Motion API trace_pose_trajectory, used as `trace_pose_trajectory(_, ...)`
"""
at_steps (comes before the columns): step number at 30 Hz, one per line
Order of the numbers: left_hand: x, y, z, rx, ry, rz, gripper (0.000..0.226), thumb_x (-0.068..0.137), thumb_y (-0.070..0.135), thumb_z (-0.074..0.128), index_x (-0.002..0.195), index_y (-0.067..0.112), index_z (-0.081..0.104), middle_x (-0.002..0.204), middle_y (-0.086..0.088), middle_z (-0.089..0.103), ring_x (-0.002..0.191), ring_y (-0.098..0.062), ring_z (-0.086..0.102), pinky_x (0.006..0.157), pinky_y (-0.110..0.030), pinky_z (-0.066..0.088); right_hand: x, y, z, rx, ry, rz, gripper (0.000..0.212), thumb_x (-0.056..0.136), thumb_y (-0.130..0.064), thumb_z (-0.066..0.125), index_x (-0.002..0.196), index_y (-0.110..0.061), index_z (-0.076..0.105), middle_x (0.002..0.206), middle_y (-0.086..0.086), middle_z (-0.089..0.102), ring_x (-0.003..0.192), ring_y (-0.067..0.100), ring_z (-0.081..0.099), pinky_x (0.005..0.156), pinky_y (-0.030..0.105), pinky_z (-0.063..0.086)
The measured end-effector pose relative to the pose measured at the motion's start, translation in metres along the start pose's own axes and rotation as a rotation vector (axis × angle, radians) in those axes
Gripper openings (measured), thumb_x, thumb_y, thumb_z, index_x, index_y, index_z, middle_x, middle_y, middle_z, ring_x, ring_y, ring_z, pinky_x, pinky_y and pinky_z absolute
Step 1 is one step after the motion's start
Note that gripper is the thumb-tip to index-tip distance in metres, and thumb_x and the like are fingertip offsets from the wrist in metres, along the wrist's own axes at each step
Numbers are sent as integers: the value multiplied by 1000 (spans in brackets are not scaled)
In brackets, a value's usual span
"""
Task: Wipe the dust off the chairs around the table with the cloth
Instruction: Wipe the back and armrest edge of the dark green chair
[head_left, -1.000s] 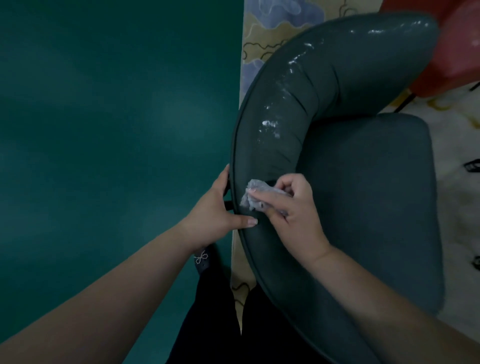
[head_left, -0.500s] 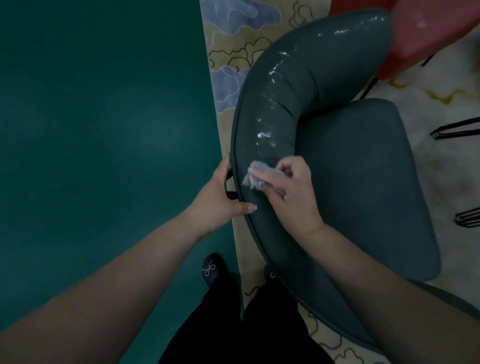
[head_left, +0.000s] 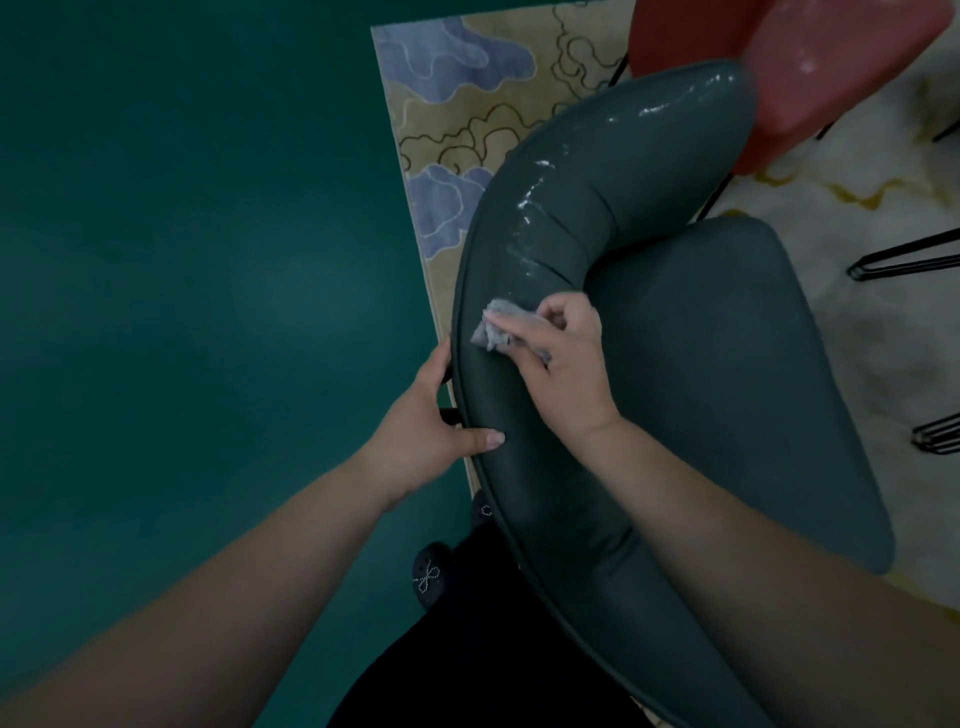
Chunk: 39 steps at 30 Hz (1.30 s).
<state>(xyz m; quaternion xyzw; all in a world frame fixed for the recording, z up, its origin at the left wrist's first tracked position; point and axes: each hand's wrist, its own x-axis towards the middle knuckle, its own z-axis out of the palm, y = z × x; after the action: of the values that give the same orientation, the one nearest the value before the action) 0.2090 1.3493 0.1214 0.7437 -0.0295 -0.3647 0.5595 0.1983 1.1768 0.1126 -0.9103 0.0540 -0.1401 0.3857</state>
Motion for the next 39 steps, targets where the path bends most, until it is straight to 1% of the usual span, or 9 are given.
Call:
trace_pose_trajectory(3,4,3,-4,31,2,-8,101,59,24,84,130,67,26,131,37,45,128,1,46,108,-39,41,10,5,4,16,-10,-10,36,82,-7,72,110,-29,72,98,9,44,95,27,45,86,24,40)
trace_pose_trajectory(5,9,6,-7,34,-8,-13,108,59,23,85,140,58,23,139,31,42,132,1,40,110,-40,38,-6,8,1,60,-27,-26,37,83,-9,70,112,-31,70,99,2,40,95,26,44,85,24,41)
trace_pose_trajectory(7,17,10,-11,36,-25,-13,113,59,22,86,148,46,20,143,26,41,132,-6,44,109,-42,39,-17,10,-2,110,-49,-34,36,84,-13,67,114,-33,68,100,0,38,96,27,45,85,28,43)
trace_pose_trajectory(11,34,21,-17,58,-15,-13,112,58,26,85,149,43,22,137,31,46,125,-6,51,106,-39,43,26,14,4,74,-32,-7,35,82,-7,72,110,-28,71,97,4,41,95,26,45,87,24,41)
trace_pose_trajectory(15,50,30,-23,68,-26,-2,108,65,16,87,149,42,24,135,32,48,124,-3,51,106,-37,43,42,17,7,67,-23,0,35,81,-8,72,110,-28,72,98,5,42,97,26,44,87,33,44)
trace_pose_trajectory(22,58,37,-24,58,-46,13,103,68,2,84,147,40,29,136,22,52,124,-5,52,105,-39,44,20,24,-1,88,-53,-34,32,86,-8,66,112,-26,71,98,4,41,94,27,44,85,24,39)
trace_pose_trajectory(27,61,37,-24,47,-56,-10,106,67,0,83,147,41,27,134,24,52,121,-7,55,103,-38,47,51,25,7,120,9,49,33,85,-7,68,113,-25,71,99,9,43,95,29,46,86,40,46)
trace_pose_trajectory(32,62,37,-23,32,-79,-1,109,68,-5,81,149,38,24,141,17,49,129,-9,48,108,-43,40,-7,23,-3,163,-62,-5,38,85,-5,67,113,-28,70,98,3,42,93,25,46,82,38,46)
trace_pose_trajectory(39,59,33,-21,16,-55,5,105,69,2,80,149,41,24,135,27,50,123,-3,52,105,-38,44,57,18,11,115,33,124,36,86,-8,68,117,-26,69,98,9,42,94,30,47,87,40,46)
